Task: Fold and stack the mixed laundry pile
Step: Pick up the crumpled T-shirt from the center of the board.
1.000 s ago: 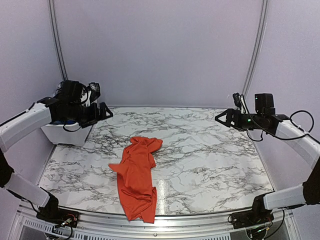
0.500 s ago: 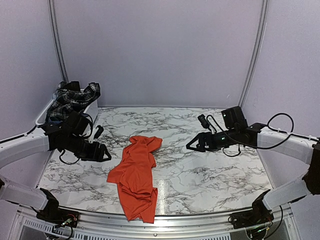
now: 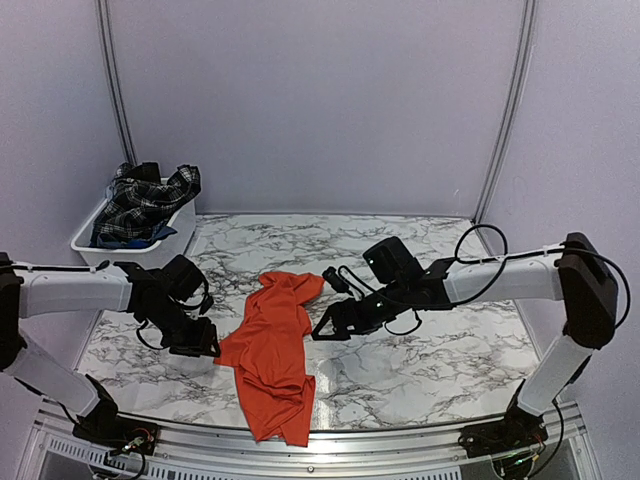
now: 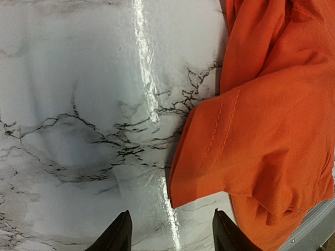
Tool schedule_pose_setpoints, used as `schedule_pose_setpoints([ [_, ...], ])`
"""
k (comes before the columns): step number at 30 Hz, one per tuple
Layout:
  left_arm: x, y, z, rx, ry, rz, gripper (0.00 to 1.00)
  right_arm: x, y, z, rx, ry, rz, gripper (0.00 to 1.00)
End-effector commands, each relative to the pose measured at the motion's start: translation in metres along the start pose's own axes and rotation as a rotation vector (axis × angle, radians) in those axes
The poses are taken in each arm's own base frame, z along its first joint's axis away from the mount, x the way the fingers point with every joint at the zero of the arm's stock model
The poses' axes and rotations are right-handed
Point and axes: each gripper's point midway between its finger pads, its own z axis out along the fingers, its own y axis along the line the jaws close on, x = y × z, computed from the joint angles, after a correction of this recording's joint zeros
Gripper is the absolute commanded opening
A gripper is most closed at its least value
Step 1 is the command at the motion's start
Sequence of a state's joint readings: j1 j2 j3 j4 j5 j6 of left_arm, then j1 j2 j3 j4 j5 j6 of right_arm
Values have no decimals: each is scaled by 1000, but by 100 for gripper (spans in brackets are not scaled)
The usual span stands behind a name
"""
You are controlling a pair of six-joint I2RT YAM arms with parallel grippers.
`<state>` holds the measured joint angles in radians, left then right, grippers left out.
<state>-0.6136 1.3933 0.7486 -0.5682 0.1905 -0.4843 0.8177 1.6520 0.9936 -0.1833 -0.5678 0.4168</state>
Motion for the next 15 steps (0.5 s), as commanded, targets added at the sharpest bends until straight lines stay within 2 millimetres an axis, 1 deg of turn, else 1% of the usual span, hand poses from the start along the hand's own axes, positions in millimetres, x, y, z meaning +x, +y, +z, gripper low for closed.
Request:
schedule_pose_setpoints([
  [1, 5, -12, 14, 61, 24, -23, 55, -21, 15, 5, -40, -47, -24, 90],
  [3, 10, -12, 23, 70, 45, -34, 49, -20, 14, 7, -37, -39, -25, 90],
  [5, 10, -13, 28, 77, 50, -37, 42, -19, 12, 8, -31, -30, -26, 90],
  [7, 6, -18, 28, 103, 41, -33, 33, -19, 9, 5, -19, -34, -25, 91],
  [9, -1, -26, 23, 132, 21, -25, 23, -21, 7, 0, -17, -46, -20, 91],
  [11, -14, -38, 11, 164, -21, -5, 4, -24, 4, -7, -12, -61, -12, 90],
  [12, -21, -44, 3, 183, -45, 2, 0, -25, 2, -11, -10, -71, -8, 91],
  [15, -46, -70, -29, 263, -139, 35, 0, -30, -1, -27, -25, -107, 2, 91],
])
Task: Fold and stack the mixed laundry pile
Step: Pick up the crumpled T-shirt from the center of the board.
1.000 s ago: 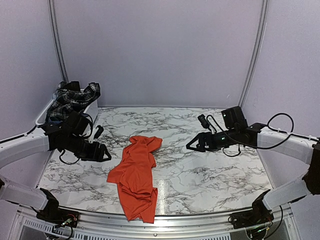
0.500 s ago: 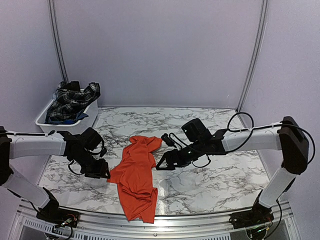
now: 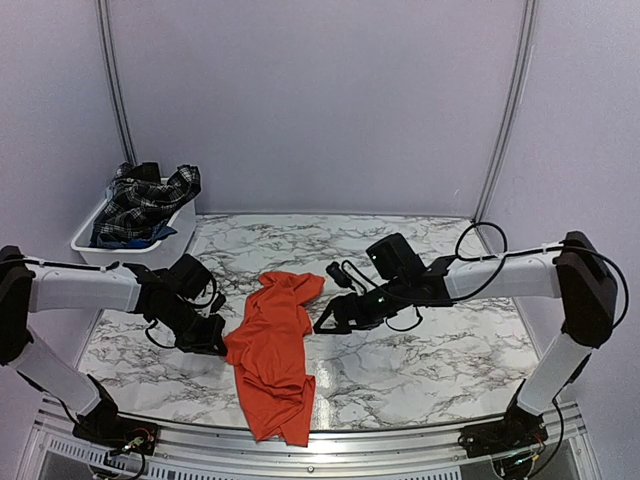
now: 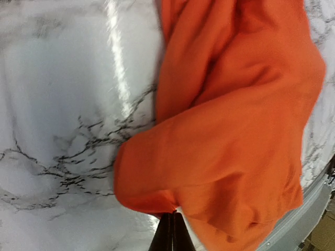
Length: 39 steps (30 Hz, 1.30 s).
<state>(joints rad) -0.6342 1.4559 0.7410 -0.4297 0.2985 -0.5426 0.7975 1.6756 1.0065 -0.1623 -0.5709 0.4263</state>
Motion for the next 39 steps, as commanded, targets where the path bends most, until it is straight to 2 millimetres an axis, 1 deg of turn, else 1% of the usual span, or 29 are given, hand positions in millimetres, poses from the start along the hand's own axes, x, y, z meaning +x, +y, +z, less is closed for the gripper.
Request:
schedule_pose_setpoints([
  [1, -45, -57, -49, 161, -169, 80, 0, -22, 5, -34, -36, -102, -10, 91],
  [4, -63, -89, -81, 247, -240, 132, 0, -30, 12, -57, -84, -165, -19, 91],
  [6, -70, -113, -99, 298, -273, 181, 0, -32, 14, -70, -104, -198, -24, 91],
  [10, -83, -163, -124, 370, -319, 288, 0, -34, 10, -97, -88, -251, -17, 91],
  [11, -86, -178, -130, 387, -329, 320, 0, -35, 8, -104, -82, -266, -13, 91],
  [12, -86, -196, -131, 405, -327, 363, 0, -35, 7, -112, -76, -284, -10, 91],
  [13, -91, -217, -139, 432, -346, 403, 0, -36, 7, -121, -74, -304, -11, 91],
  [16, -99, -266, -142, 483, -356, 490, 0, -37, 13, -147, -85, -366, -34, 91],
  [18, -104, -295, -140, 517, -354, 520, 0, -36, 24, -162, -92, -402, -75, 92],
  [21, -109, -332, -137, 560, -359, 567, 0, -35, 39, -174, -107, -416, -126, 93],
  [22, -110, -341, -133, 570, -354, 573, 0, -35, 44, -177, -114, -420, -141, 94],
  [23, -112, -348, -129, 578, -349, 577, 0, -34, 47, -179, -114, -421, -150, 94],
  [24, -113, -354, -120, 579, -339, 578, 0, -33, 49, -180, -108, -420, -156, 95],
  [26, -118, -360, -109, 582, -327, 567, 0, -28, 47, -177, -86, -402, -152, 95],
  [29, -120, -369, -94, 594, -303, 568, 0, -18, 29, -167, -10, -374, -109, 95],
  [32, -120, -378, -91, 620, -295, 582, 0, -17, 9, -163, 69, -393, -68, 95],
  [34, -120, -380, -92, 630, -297, 581, 0, -19, 3, -162, 91, -411, -71, 95],
  [36, -120, -383, -95, 641, -300, 581, 0, -25, 2, -161, 95, -426, -88, 95],
  [38, -120, -384, -95, 651, -299, 581, 0, -31, 5, -157, 83, -430, -114, 93],
  [39, -119, -386, -95, 662, -293, 583, 0, -32, 5, -151, 81, -420, -127, 93],
])
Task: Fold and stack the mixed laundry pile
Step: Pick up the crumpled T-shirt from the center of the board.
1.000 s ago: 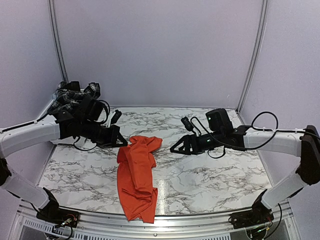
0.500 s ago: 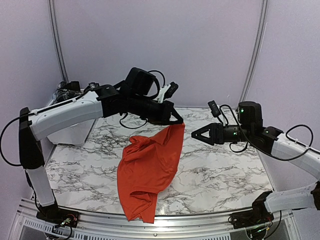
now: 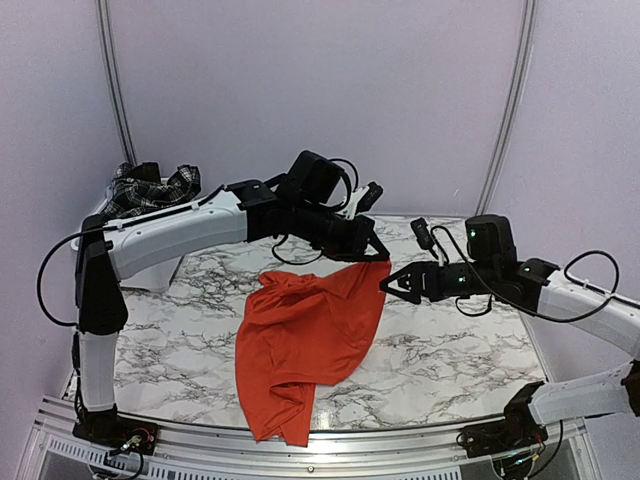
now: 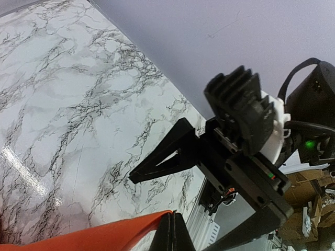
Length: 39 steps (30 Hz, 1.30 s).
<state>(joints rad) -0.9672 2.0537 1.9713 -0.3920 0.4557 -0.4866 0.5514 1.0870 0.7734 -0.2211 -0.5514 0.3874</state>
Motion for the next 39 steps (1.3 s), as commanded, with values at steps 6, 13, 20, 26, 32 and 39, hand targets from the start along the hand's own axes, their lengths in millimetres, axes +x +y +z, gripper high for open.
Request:
schedule_pose_setpoints([
  [6, -22, -39, -10, 132, -50, 40, 0, -11, -3, 34, 21, -18, -117, 87],
  [13, -39, -42, -23, 138, -106, 37, 0, -29, -1, 48, 8, -43, -111, 18],
  [20, -82, 2, -82, -2, -271, -13, 59, -46, -27, -3, 178, -89, -45, 0],
  [26, -32, 150, -127, -406, -236, -175, 81, -23, -70, -40, 373, 3, -12, 0],
  [32, 55, 245, -117, -704, 25, -232, 80, -2, -99, -48, 476, 82, 58, 0],
  [39, 82, 285, -80, -742, 141, -272, 98, 10, -124, -58, 576, 128, 117, 0],
])
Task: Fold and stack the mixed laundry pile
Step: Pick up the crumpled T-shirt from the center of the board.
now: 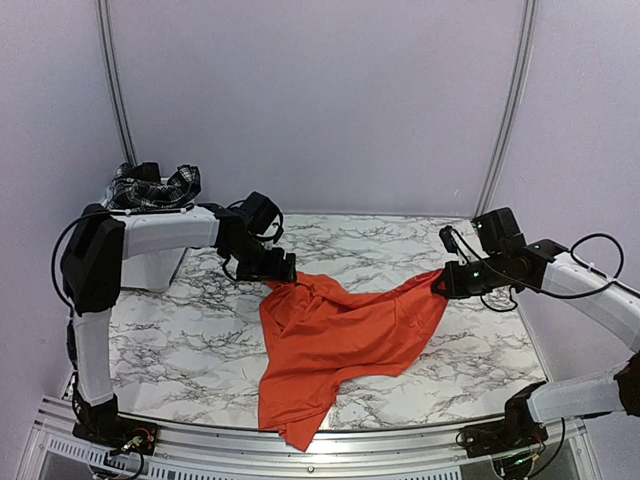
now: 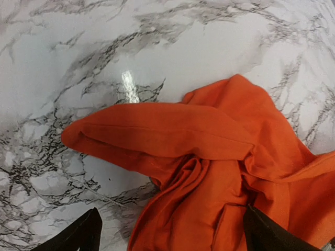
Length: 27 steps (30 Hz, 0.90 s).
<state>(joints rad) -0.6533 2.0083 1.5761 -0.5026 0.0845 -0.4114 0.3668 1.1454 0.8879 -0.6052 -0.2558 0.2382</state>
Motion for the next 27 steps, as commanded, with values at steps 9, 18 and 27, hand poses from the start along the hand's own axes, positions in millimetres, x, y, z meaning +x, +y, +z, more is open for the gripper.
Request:
schedule_pose_setpoints([
  [9, 20, 17, 41, -74, 147, 23, 38, -50, -47, -15, 158, -39, 63, 0],
  [18, 89, 81, -33, -163, 224, -85, 0, -52, -68, -28, 179, -5, 75, 0],
  [27, 87, 29, -46, 62, 136, -126, 44, -21, -60, -11, 90, 50, 119, 0],
])
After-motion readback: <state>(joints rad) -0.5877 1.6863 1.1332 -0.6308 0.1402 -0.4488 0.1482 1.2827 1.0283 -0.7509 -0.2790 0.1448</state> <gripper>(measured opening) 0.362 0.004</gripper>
